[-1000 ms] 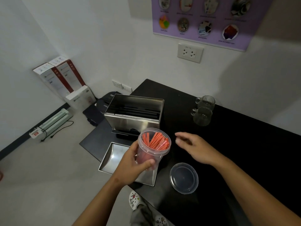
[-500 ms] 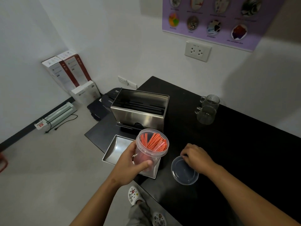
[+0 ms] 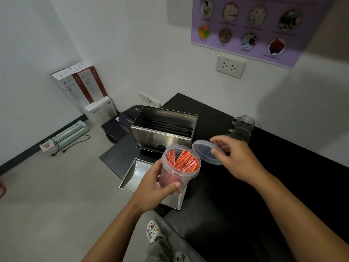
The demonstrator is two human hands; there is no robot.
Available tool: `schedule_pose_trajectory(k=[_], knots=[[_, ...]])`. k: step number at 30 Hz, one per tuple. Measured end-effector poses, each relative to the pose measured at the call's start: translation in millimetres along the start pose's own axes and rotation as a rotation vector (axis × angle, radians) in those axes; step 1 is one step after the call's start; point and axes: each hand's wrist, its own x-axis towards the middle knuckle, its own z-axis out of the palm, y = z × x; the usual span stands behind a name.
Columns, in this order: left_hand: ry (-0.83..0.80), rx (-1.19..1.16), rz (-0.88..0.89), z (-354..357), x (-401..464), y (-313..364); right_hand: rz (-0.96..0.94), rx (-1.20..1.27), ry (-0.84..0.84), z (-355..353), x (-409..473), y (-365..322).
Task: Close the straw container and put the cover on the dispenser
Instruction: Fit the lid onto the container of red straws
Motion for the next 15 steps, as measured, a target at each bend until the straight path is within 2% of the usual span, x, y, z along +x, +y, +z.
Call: schedule_pose_trajectory(k=[6, 9, 15], knots=[[0.009, 0.001, 0.036, -2, 7, 9, -0.196, 0.003, 0.092, -9, -13, -47], [0.022, 0.009, 0.065, -3, 10, 14, -0.273, 0.093, 0.117, -1, -23, -57], [0.015, -0.017, 0.097, -7, 13, 22, -0.237, 0.257, 0.087, 22, -37, -59]])
